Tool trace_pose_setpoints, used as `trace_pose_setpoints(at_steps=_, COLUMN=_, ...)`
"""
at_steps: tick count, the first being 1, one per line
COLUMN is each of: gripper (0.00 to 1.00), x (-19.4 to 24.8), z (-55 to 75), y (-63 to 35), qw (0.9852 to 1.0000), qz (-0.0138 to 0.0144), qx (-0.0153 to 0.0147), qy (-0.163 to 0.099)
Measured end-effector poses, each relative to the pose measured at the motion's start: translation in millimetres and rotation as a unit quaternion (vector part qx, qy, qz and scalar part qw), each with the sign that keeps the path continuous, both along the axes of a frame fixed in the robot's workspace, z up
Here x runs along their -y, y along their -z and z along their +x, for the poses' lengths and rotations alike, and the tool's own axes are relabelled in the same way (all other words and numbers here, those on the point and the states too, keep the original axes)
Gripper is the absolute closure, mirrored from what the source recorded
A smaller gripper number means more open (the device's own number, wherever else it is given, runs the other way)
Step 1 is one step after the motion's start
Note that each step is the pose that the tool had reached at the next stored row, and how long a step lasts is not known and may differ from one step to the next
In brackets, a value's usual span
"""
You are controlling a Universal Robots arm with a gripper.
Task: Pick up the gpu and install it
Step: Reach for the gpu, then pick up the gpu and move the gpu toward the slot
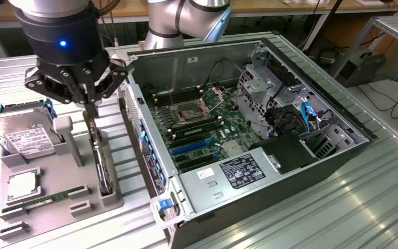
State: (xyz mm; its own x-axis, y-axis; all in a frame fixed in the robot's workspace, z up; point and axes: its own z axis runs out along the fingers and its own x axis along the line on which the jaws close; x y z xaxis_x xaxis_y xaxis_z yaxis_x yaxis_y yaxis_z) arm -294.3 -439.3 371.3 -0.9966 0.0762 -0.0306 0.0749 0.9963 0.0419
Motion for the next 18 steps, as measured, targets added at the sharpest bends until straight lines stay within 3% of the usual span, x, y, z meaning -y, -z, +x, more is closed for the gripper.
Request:
trace_pose_setpoints(at_steps=3, gripper=0.89, x=0.0, z=-10.3, y=5.5, qw=1.0, qz=-0.0004, qx=0.0, qy=0.0)
trace_pose_setpoints(at_steps=5, gripper=0.89, x=0.0, z=-10.9, y=6.3, qw=1.0, qz=-0.0004, qx=-0.0011, qy=0.0)
trace_pose_setpoints(at_steps=18, gripper=0.89, x=0.0, z=-10.9, y=6.3, qw=1.0, qz=-0.0004, qx=-0.0012, qy=0.001)
